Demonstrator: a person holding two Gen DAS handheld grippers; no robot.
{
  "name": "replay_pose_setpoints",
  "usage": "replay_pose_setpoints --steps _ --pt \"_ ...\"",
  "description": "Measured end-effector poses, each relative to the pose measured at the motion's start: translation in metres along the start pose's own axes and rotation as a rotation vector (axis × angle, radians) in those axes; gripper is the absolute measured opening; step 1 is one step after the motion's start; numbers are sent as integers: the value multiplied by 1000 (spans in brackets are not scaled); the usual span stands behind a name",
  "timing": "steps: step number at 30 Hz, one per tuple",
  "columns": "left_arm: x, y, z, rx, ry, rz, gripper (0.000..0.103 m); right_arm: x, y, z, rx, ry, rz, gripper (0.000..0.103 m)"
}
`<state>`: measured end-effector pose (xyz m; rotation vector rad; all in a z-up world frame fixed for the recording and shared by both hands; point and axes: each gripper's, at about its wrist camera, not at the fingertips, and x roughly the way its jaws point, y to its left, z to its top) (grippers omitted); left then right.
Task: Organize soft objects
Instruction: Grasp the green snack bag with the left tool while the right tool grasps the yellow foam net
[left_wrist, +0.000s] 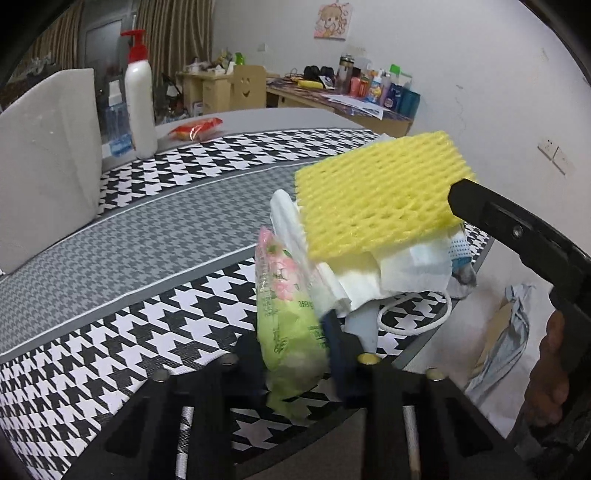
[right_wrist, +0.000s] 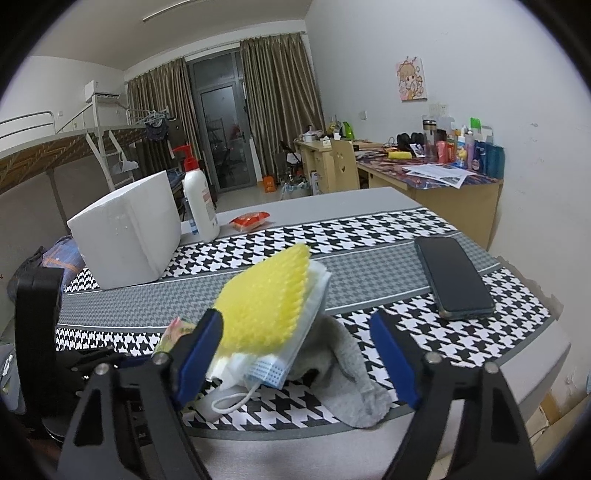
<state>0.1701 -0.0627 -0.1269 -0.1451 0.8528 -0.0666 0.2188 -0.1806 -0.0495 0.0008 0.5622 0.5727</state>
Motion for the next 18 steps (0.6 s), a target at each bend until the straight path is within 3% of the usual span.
replay_pose_setpoints --steps 12,18 --pt "-6 1 -3 2 -23 -14 25 8 3 3 14 30 33 59" --pt "-10 2 -3 -1 -30 -23 25 6 7 3 9 31 35 36"
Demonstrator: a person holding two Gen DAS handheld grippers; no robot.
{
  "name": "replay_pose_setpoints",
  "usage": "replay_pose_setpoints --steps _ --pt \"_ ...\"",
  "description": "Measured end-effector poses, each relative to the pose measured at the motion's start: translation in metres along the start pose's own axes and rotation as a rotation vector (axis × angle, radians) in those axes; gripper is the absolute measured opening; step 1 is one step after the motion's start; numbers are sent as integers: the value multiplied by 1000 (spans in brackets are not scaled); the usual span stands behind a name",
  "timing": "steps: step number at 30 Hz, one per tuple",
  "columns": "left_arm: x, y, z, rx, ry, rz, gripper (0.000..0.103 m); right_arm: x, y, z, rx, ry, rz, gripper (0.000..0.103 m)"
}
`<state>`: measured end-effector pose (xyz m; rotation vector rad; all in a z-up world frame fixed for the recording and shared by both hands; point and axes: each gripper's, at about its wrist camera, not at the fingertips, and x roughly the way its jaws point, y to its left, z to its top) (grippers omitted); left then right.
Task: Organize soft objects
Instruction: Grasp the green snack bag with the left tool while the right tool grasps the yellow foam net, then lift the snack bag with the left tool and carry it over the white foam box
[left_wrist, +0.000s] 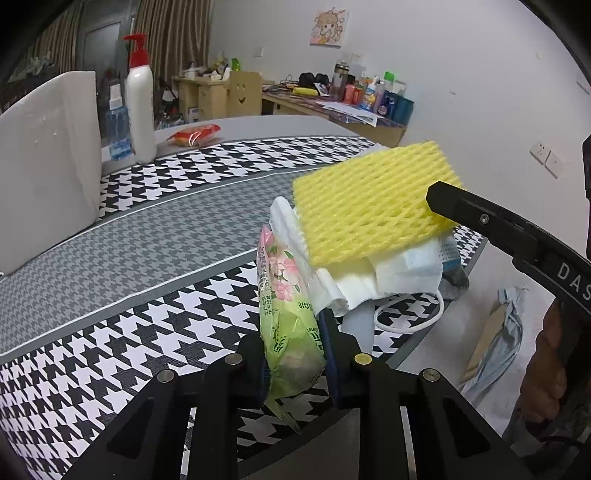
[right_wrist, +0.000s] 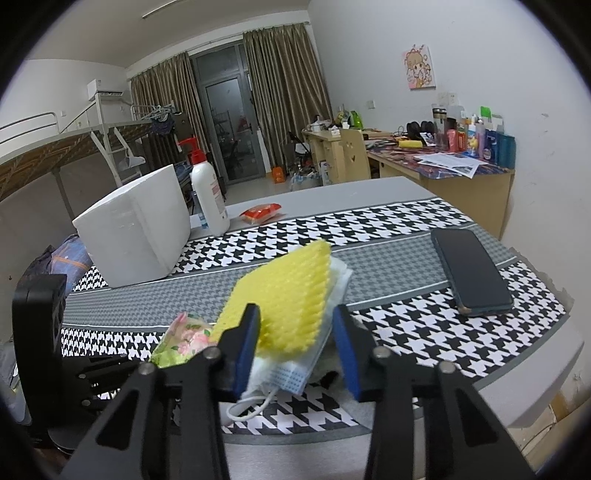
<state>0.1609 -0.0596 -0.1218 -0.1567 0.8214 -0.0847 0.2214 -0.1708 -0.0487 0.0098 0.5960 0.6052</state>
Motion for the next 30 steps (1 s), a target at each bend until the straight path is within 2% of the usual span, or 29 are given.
replay_pose_setpoints --steps 2,7,22,30 --pt "-3 0 -1 2 -8 0 25 -1 1 0 -3 -4 -3 27" --pt "-10 1 -2 3 -20 0 25 -10 6 3 -10 -27 -10 15" --pt "-48 15 -5 -5 -118 38 25 -30 29 9 -44 -98 14 13" --pt "-70 25 -4 3 -177 72 25 -29 43 10 -61 -102 19 13"
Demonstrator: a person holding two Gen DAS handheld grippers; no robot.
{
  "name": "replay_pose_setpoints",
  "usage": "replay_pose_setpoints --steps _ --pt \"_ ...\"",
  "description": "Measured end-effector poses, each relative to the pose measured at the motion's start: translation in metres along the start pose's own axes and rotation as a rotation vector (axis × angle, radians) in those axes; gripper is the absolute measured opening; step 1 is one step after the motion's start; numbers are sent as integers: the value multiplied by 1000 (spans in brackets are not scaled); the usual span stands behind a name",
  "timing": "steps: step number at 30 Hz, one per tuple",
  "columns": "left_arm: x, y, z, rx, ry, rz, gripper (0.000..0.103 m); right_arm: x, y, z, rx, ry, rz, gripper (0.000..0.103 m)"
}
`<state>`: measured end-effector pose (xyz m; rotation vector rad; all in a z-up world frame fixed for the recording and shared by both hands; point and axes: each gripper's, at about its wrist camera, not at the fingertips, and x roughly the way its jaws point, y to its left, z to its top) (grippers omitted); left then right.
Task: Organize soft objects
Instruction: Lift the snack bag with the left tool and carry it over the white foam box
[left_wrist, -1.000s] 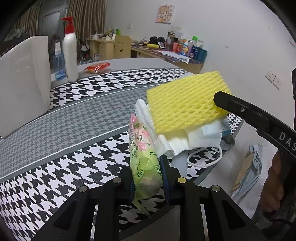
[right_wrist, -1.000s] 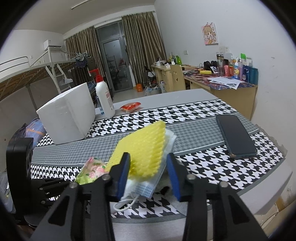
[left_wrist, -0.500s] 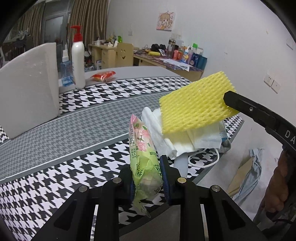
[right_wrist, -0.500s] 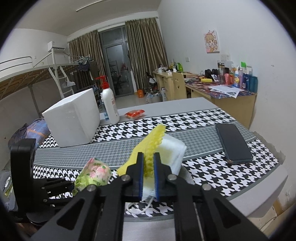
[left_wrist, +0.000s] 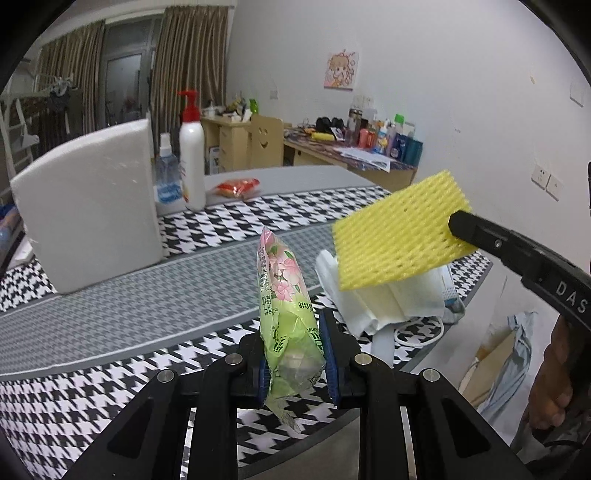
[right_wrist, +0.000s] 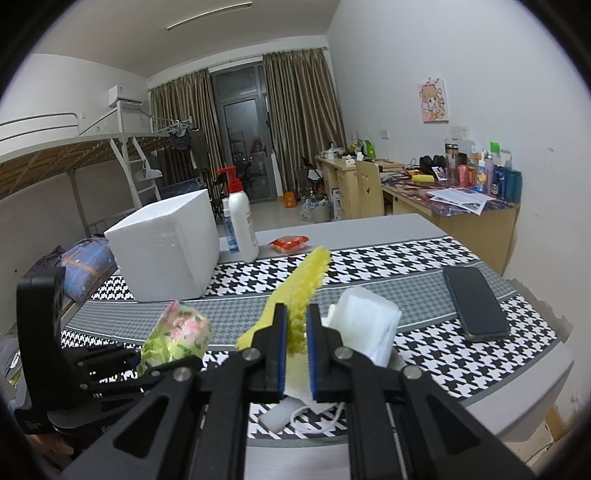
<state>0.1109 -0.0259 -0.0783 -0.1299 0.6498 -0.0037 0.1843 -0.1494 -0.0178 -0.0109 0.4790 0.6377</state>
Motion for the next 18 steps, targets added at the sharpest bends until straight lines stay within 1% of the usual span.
replay_pose_setpoints --steps 5,12,18 --pt "-11 6 3 10 -37 12 25 -1 7 2 -3 -6 2 13" --pt "-19 16 8 6 -63 22 25 -7 16 6 -11 -29 0 13" --pt "-23 21 15 17 -80 27 25 -4 20 9 -9 -28 -5 13"
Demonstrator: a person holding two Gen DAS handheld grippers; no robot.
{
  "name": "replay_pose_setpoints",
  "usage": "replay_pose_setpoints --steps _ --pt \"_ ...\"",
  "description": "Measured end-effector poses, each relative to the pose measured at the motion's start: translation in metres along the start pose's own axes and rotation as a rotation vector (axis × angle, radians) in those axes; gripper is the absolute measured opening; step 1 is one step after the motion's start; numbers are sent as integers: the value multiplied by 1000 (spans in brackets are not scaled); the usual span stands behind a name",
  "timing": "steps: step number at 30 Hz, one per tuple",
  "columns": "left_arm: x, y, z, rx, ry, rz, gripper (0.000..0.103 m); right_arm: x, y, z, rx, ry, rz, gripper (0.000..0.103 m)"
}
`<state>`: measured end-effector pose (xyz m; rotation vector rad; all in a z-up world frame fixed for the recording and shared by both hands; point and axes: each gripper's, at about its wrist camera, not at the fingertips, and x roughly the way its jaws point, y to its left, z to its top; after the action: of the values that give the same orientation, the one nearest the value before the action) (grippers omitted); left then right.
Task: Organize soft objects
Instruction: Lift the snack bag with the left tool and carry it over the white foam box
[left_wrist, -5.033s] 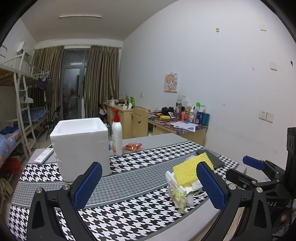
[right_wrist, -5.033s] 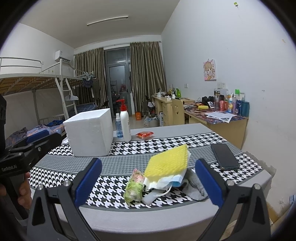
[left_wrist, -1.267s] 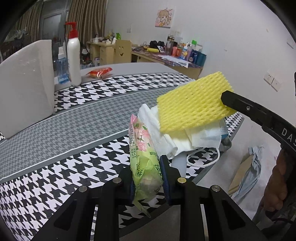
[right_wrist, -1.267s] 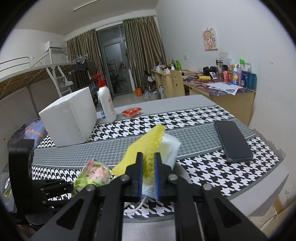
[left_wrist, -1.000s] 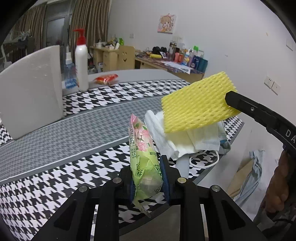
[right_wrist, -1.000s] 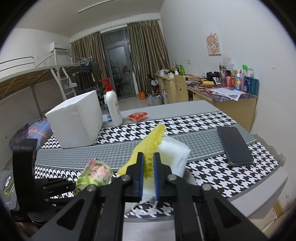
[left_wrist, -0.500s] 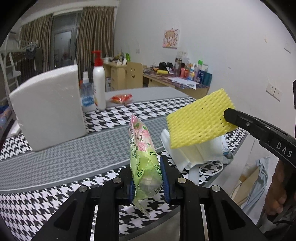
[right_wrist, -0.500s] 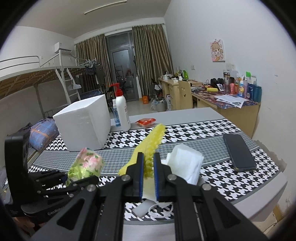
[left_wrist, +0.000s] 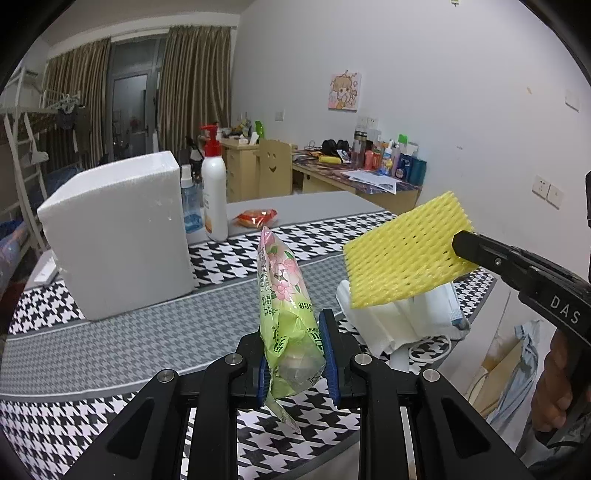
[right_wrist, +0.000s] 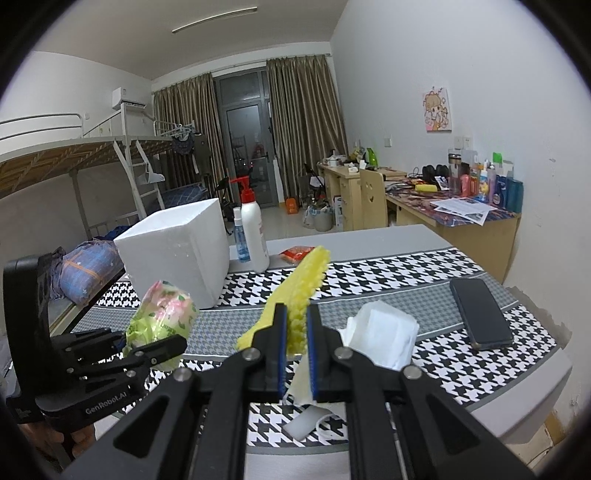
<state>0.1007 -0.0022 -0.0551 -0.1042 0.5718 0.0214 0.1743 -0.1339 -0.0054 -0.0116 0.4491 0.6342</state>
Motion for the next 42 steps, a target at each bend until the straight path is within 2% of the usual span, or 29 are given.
replay_pose_setpoints --steps 42 --pt "-23 60 67 -8 -121 103 25 32 45 48 -76 -58 80 13"
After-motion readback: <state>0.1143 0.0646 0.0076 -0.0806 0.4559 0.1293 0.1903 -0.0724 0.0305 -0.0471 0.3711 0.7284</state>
